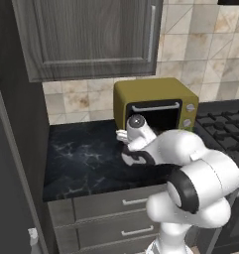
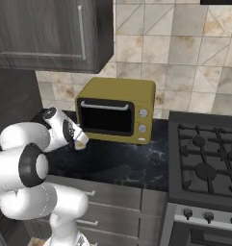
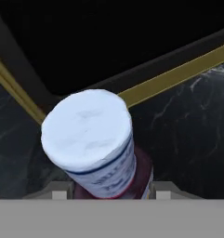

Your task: Place the condiment bottle and mayonnaise from the counter to the top shelf of the fridge. If the existing items in the fridge are on the top shelf, move them to other shelves.

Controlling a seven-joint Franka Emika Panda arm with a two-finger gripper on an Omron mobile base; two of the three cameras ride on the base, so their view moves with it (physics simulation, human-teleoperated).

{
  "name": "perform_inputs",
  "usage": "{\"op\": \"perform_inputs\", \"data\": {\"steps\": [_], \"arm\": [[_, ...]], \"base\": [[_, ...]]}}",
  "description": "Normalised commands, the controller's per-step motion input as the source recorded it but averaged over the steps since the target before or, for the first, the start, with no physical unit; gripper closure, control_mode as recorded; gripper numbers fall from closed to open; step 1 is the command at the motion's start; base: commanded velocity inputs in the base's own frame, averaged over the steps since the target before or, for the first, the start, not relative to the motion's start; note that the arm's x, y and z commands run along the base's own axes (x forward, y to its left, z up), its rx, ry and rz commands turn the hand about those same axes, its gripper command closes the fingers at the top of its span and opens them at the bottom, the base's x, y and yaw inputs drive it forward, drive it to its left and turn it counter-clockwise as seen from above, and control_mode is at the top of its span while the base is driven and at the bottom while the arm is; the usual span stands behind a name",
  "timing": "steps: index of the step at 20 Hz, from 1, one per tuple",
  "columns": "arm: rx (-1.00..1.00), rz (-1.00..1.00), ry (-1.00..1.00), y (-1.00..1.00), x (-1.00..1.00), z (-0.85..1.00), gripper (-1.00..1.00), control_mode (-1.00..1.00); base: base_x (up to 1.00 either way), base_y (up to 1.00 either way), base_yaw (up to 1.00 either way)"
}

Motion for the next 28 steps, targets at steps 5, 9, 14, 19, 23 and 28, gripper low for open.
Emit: {"op": "perform_inputs", "data": {"steps": [5, 9, 14, 19, 23, 28], "arm": [[0.00, -0.01, -0.07, 0.08, -1.00, 0.99, 1.00, -1.00], [0.02, 0.00, 0.00, 0.00, -1.00, 1.00, 1.00, -1.00], [0.03, 0.00, 0.01, 0.00, -1.00, 1.00, 1.00, -1.00], [0.03, 0.00, 0.05, 0.02, -1.00, 1.00, 1.00, -1.00], [0.02, 0.00, 0.03, 0.00, -1.00, 0.96, 1.00, -1.00], [0.03, 0.02, 0.04, 0.00, -1.00, 0.81, 1.00, -1.00]], "base": [[0.00, 0.00, 0.00], [0.00, 0.00, 0.00], [0.00, 0.00, 0.00], [0.00, 0.00, 0.00], [0.00, 0.00, 0.00], [0.00, 0.00, 0.00]]}}
